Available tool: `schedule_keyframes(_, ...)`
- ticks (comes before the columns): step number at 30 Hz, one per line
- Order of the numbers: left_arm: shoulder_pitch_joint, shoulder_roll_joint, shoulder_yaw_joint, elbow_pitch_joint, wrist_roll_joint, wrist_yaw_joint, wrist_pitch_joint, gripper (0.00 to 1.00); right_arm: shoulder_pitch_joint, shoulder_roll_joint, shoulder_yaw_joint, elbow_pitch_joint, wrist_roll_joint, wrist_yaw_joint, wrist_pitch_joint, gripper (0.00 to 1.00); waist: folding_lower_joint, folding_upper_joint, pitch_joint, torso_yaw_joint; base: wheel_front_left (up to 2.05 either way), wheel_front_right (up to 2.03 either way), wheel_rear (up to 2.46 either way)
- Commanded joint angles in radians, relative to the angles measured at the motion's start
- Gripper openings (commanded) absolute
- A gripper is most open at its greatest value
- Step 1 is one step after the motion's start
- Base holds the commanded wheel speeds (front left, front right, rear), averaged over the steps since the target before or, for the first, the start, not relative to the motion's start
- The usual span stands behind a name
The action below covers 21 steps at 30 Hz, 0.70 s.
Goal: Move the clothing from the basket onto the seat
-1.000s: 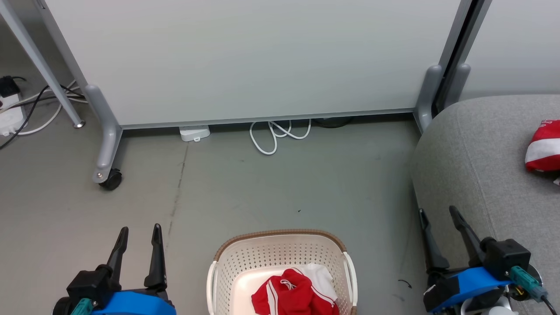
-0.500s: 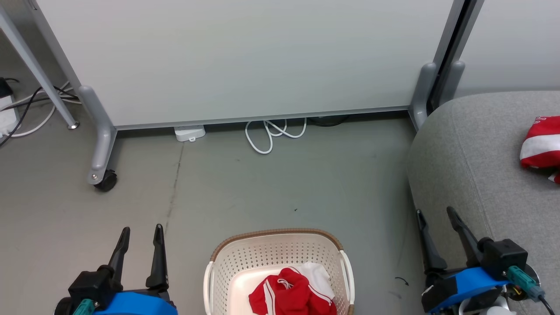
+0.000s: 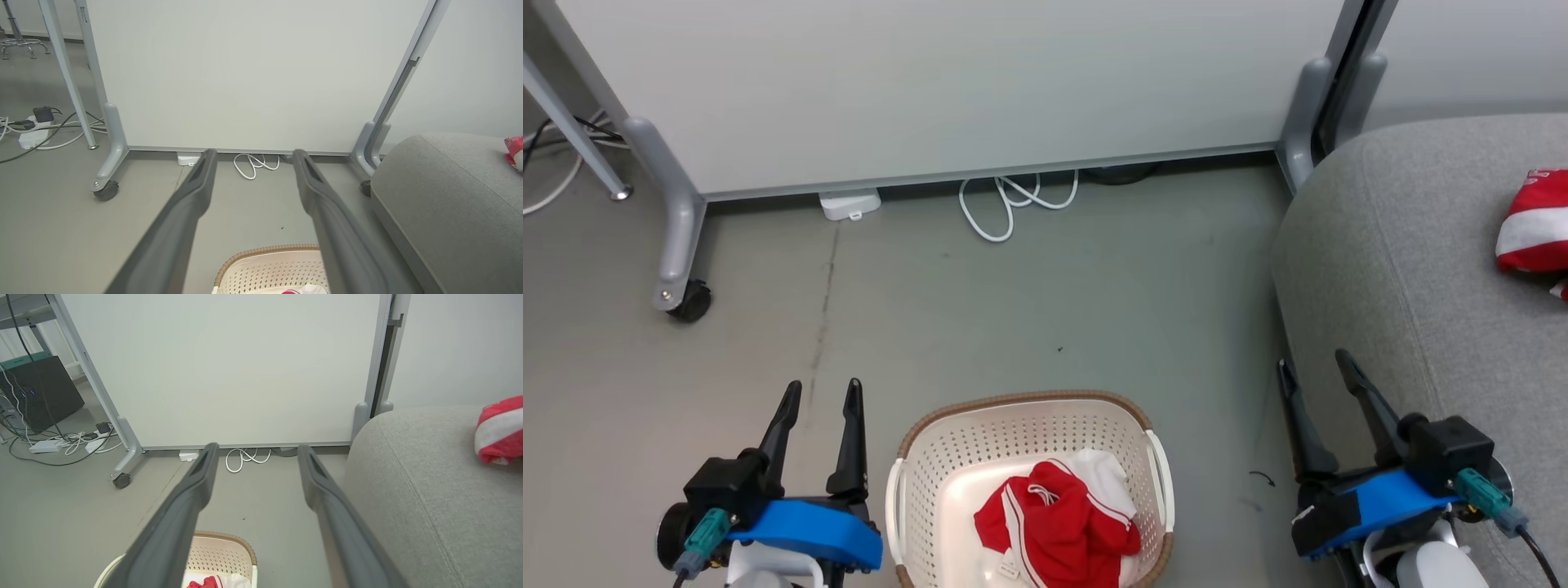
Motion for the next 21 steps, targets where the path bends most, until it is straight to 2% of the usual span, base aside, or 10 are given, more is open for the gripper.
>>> schedule_keyframes(1, -0.028, 0.008, -0.01, 0.012, -0.01, -0.002, -0.005, 1.0, -0.024, 0.0, 0.005, -0.012, 0.0, 0.0, 0.002, 1.0, -0.0001, 0.0, 0.048, -0.024, 0.0, 0.0, 0.0)
schedule_keyframes(8, -0.11, 0.022, -0.081, 0.092, -0.04, -0.002, -0.005, 1.0, -0.069, 0.0, 0.022, -0.046, -0.001, 0.0, 0.002, 1.0, -0.0001, 0.0, 0.179, -0.072, 0.0, 0.0, 0.0)
schedule_keyframes(21, -0.341, 0.076, -0.335, 0.357, -0.097, -0.002, -0.004, 1.0, -0.148, 0.0, 0.031, -0.081, 0.016, 0.0, -0.027, 1.0, -0.0001, 0.0, 0.444, -0.184, 0.0, 0.0, 0.0)
